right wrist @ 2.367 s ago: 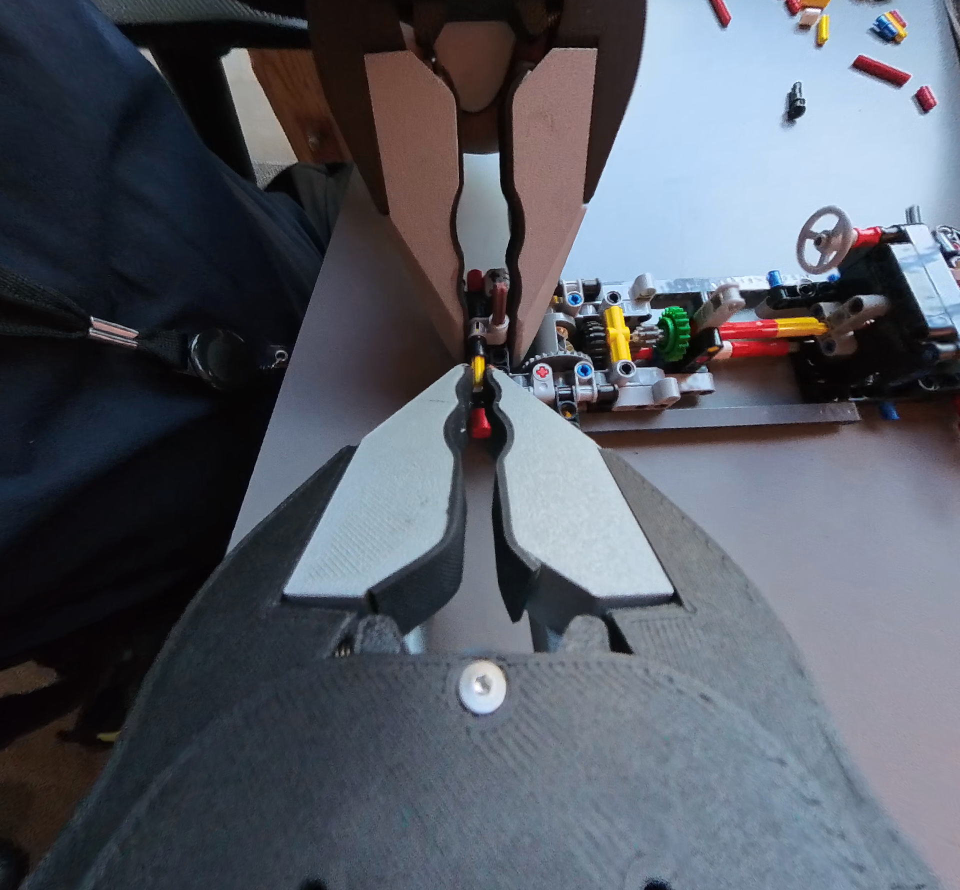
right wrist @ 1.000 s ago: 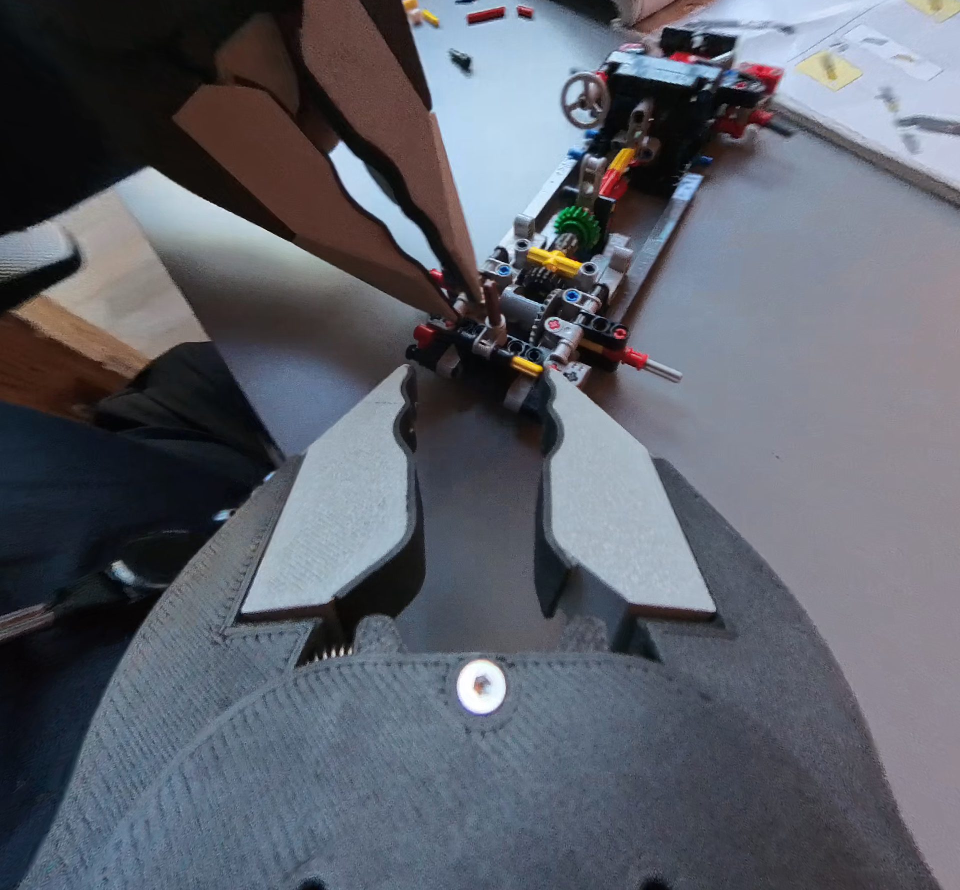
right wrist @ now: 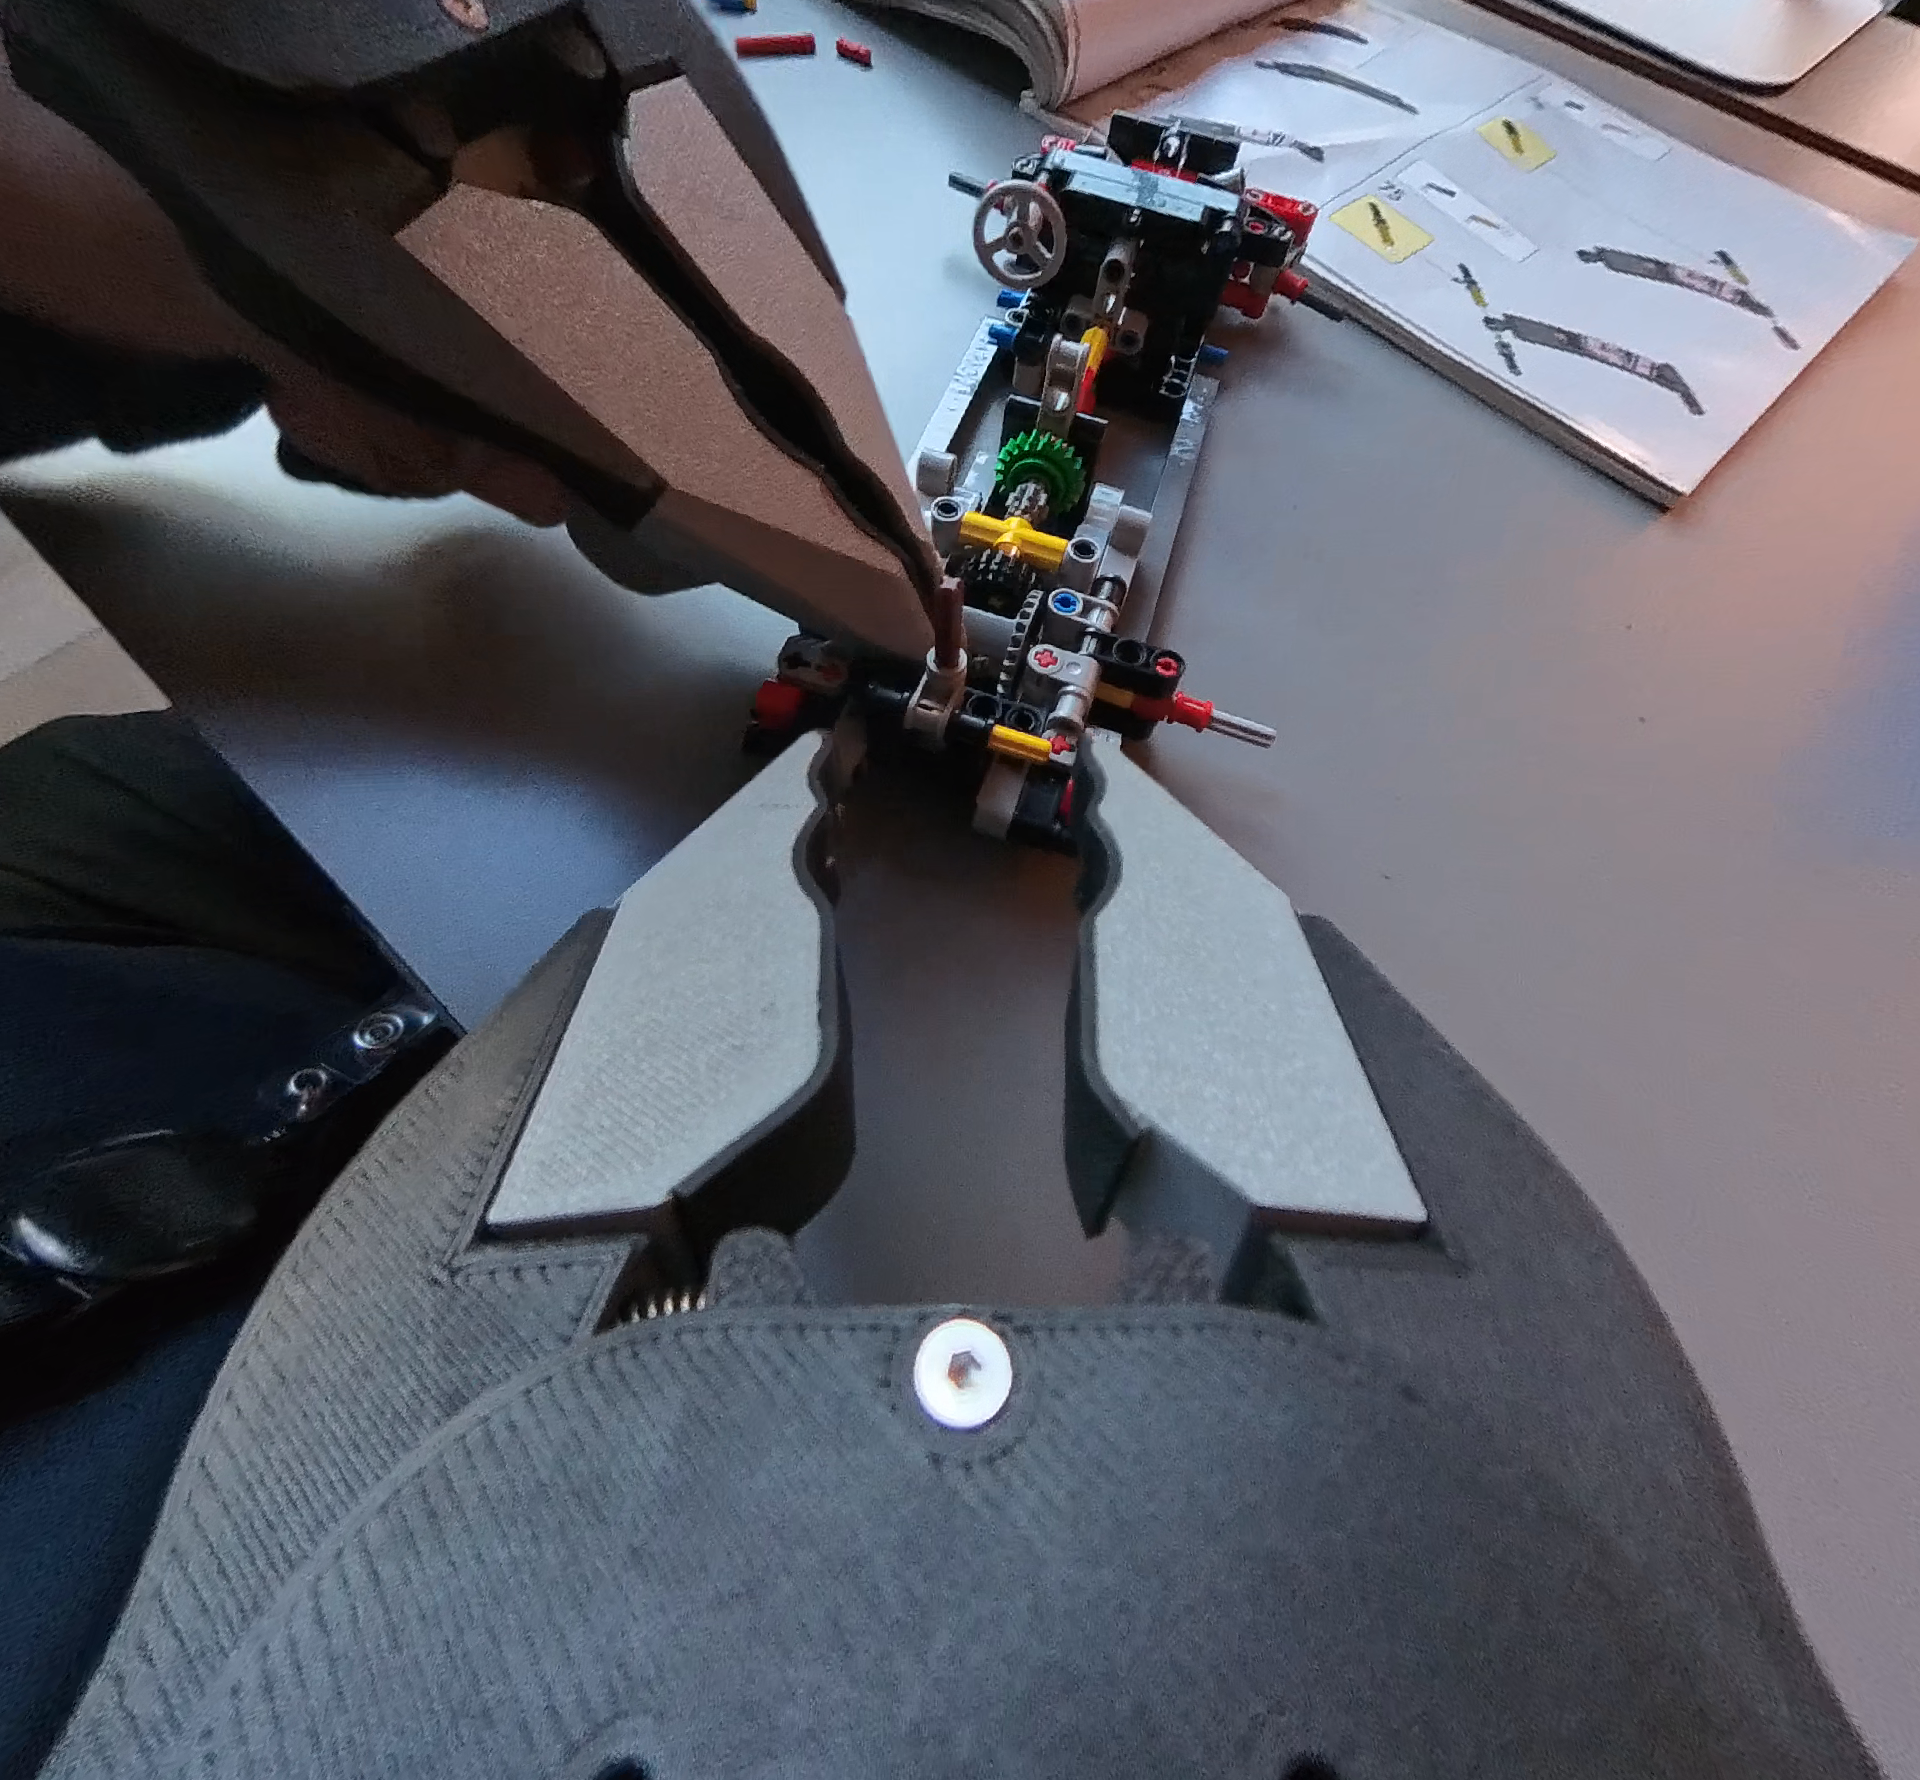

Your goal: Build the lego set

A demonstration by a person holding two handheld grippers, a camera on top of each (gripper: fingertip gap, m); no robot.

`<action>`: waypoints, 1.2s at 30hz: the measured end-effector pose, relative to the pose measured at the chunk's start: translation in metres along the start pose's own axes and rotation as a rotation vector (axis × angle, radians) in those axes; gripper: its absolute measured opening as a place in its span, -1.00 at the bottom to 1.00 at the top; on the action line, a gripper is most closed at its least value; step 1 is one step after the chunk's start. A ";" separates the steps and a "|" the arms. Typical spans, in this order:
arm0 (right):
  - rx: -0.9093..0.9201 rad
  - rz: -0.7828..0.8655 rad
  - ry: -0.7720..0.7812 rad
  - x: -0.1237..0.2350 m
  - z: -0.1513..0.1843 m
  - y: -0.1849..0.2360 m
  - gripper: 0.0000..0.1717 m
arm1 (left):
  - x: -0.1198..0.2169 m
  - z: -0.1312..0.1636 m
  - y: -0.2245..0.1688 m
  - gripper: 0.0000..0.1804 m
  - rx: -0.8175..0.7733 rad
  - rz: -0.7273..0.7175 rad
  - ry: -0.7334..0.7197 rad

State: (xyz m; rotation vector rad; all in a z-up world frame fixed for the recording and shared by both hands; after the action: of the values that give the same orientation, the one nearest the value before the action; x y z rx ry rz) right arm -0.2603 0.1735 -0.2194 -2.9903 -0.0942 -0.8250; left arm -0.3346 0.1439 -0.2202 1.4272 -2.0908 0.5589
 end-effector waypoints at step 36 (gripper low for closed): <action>0.057 0.054 0.021 -0.006 0.004 0.007 -0.64 | -0.002 0.002 -0.007 -1.00 0.093 -0.096 -0.078</action>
State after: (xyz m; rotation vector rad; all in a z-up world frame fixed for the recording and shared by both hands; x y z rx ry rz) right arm -0.2634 0.1669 -0.2260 -2.9167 -0.0353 -0.8340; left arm -0.3284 0.1415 -0.2231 1.6162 -2.0669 0.5777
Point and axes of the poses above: each gripper's, where its closed fingertips meet, x back along the fingers, z out of its underside, y = z × x across the jaws, the point moved 5 cm from there along x, back along the fingers, and after that the axes turned 4 degrees about -z, right-handed, at the moved point
